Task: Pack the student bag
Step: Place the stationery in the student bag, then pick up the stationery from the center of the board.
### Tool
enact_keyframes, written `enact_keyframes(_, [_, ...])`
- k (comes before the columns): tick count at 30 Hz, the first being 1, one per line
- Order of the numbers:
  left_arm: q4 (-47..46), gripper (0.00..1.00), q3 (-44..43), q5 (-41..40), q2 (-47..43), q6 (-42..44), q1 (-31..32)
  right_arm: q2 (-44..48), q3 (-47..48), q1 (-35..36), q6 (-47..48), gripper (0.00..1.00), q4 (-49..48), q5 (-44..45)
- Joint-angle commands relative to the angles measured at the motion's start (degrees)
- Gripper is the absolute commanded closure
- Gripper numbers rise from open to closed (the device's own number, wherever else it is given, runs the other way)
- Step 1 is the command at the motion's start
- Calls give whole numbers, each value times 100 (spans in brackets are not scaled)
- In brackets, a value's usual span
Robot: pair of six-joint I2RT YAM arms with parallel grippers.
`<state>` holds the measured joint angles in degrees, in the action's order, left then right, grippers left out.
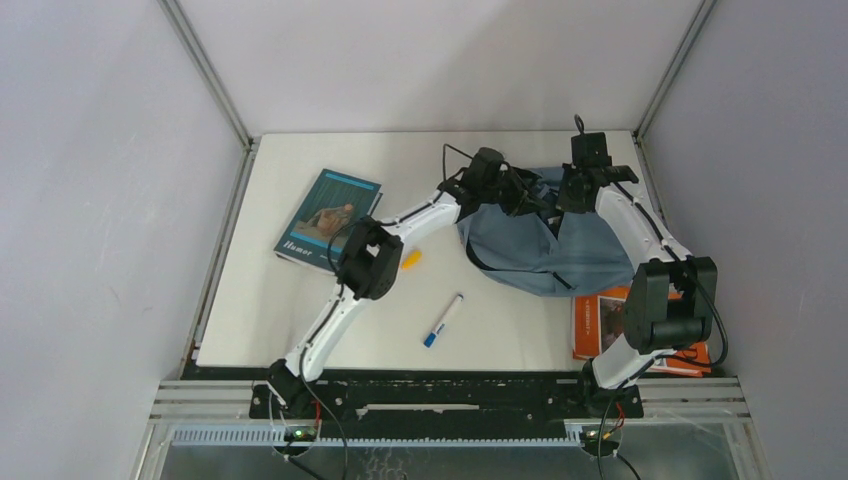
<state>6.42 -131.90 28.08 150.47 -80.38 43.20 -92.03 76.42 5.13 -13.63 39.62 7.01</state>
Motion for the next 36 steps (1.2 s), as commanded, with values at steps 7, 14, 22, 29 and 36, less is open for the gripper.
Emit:
enact_keyframes(7, [1569, 69, 2298, -1532, -3237, 3912, -126, 150, -13, 59, -168, 100, -274, 69])
enact_keyframes(14, [1640, 50, 4047, -2625, -4282, 4413, -677, 137, -29, -362, -102, 100, -314, 296])
enact_keyframes(22, [1889, 47, 3615, -2785, -3404, 4594, -875, 101, -25, -664, -55, 100, -443, 26])
enact_keyframes(29, [2053, 42, 2949, -3080, -2626, 4624, -821, -27, -27, -676, -57, 100, -480, -129])
enact_keyframes(36, [2675, 42, 1922, -3679, -1959, 4785, -483, 22, -26, -635, -72, 100, -460, -225])
